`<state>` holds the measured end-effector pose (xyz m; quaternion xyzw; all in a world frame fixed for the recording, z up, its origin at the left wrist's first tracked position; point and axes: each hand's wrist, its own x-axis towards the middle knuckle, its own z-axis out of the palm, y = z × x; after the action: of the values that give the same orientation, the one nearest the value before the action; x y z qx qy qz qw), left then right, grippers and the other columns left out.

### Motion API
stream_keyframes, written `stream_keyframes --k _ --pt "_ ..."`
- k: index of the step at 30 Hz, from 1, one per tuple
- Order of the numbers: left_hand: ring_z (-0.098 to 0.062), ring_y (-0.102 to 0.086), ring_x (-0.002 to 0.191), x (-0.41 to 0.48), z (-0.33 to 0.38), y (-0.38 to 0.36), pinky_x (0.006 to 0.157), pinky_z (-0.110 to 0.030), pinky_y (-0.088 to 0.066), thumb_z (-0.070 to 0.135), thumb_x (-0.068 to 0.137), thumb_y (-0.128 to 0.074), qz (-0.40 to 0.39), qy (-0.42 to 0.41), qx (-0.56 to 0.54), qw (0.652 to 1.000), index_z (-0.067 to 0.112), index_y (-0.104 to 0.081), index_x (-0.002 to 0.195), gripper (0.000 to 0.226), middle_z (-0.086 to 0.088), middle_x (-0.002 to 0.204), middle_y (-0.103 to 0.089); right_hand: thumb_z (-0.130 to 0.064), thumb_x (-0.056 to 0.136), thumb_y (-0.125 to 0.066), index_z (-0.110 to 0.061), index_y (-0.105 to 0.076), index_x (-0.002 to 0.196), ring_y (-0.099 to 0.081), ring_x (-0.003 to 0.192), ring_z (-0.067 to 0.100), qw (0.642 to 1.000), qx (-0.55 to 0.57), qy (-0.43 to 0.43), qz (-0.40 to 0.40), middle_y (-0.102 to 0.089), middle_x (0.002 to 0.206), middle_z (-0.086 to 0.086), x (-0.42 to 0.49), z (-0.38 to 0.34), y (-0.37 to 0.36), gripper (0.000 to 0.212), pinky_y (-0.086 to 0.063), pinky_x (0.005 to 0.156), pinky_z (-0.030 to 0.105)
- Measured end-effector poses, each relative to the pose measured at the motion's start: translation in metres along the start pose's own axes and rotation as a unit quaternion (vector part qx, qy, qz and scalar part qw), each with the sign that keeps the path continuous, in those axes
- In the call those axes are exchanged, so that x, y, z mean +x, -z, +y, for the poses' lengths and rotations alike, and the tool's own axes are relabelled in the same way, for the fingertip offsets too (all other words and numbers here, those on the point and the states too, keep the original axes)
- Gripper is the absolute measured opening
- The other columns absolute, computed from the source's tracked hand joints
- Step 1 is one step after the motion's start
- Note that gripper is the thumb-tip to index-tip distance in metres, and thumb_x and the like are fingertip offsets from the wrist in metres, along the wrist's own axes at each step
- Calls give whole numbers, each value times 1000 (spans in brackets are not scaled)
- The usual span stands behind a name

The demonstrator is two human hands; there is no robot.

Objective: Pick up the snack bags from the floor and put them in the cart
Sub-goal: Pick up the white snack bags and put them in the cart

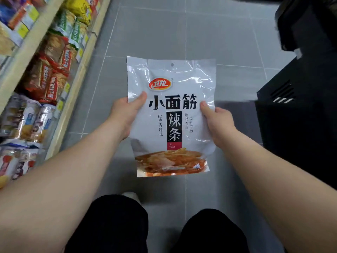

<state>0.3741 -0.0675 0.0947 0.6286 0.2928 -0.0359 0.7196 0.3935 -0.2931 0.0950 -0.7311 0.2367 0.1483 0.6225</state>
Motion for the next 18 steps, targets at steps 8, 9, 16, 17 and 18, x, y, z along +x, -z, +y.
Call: stream_keyframes --k 8,9,16,17,18 --pt "-23 -72 80 -108 132 -31 78 -44 -58 38 75 -75 -20 12 58 998 19 -71 80 20 -1 86 -76 -37 86 -67 -10 -69 86 -71 91 30 998 19 -52 35 -74 95 12 -118 -113 69 27 -56 87 46" --pt "-21 -72 77 -122 147 -32 75 -42 -59 36 77 -75 -14 10 59 998 20 -71 79 17 1 82 -75 -37 86 -67 -10 -69 86 -72 90 29 998 24 -53 32 -74 94 11 -132 -125 75 27 -57 86 45" --pt "-13 -72 66 -258 243 -36 69 -34 -58 38 80 -72 -42 -1 73 996 20 -68 81 18 9 71 -74 -38 87 -65 -8 -68 100 -71 86 23 998 39 -36 23 -74 96 7 -265 -207 143 33 -59 75 35" --pt "-14 -71 68 -280 253 -36 71 -36 -58 38 79 -72 -43 -4 70 997 20 -68 81 19 8 73 -74 -37 88 -64 -8 -67 100 -71 83 20 999 39 -25 25 -73 95 6 -286 -216 153 32 -58 68 29" --pt "-16 -71 70 -291 258 -37 72 -37 -58 37 80 -72 -47 -4 66 997 19 -67 82 19 6 75 -74 -37 89 -63 -8 -67 97 -69 78 17 999 41 -19 27 -72 90 4 -297 -220 158 30 -55 61 24"
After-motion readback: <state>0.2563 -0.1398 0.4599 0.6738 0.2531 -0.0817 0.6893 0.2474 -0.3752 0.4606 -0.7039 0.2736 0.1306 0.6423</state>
